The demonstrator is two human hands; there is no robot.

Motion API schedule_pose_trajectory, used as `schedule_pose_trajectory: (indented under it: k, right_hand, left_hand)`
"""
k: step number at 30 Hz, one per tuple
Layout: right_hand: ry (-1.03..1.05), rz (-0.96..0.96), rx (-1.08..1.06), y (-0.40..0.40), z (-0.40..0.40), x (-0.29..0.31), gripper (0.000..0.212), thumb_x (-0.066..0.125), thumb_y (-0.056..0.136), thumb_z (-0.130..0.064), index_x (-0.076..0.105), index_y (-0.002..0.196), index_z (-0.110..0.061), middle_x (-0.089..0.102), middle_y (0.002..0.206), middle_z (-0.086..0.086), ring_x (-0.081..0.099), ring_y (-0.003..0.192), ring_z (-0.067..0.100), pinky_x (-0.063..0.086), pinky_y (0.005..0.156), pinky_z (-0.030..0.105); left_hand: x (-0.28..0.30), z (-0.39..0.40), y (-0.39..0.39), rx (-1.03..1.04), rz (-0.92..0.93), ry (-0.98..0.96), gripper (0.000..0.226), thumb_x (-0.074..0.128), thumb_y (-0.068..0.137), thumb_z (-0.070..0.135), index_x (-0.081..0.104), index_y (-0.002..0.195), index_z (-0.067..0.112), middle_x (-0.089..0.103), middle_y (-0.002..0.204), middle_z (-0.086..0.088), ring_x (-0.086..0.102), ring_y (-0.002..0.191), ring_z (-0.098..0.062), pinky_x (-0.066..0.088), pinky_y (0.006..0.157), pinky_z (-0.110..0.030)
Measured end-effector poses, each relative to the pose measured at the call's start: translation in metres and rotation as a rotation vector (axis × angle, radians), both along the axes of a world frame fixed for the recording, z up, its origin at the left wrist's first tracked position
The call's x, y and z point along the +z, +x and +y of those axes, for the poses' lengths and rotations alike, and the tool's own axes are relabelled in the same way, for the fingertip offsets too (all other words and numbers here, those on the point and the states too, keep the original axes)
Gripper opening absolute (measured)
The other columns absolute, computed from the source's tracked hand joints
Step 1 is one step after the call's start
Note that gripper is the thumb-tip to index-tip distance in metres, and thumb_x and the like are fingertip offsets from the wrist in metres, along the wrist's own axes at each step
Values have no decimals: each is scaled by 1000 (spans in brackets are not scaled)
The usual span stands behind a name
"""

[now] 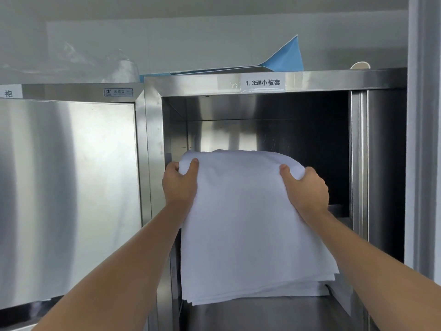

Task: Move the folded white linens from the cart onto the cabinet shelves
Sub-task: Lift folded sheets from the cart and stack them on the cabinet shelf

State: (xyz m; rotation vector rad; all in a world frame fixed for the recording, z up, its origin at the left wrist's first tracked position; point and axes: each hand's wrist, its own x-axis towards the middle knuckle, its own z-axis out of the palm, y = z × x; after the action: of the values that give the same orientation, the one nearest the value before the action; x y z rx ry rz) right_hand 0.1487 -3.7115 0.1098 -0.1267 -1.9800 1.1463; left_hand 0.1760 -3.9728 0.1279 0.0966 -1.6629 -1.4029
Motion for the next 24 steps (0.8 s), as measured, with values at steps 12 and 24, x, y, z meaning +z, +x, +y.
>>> schedule_pose_trajectory:
  k: [12, 24]
  right_hand:
    - [-63, 11, 131, 23, 9, -19, 58, 55, 83, -68, 54, 77, -11, 60, 73, 0, 59, 71, 24, 47, 63, 34]
    - [-260, 5, 328, 64, 16, -39, 52, 65, 85, -52, 46, 57, -13, 46, 55, -3, 44, 53, 18, 35, 52, 27]
  left_hand:
    - [-19, 3, 29, 23, -47, 4, 37, 66, 91, 43, 59, 98, 8, 64, 90, -3, 58, 75, -13, 41, 59, -24]
    - [-35, 2, 74, -96, -266, 159, 45, 66, 86, 57, 63, 84, 12, 69, 92, -7, 66, 85, -28, 56, 83, -40]
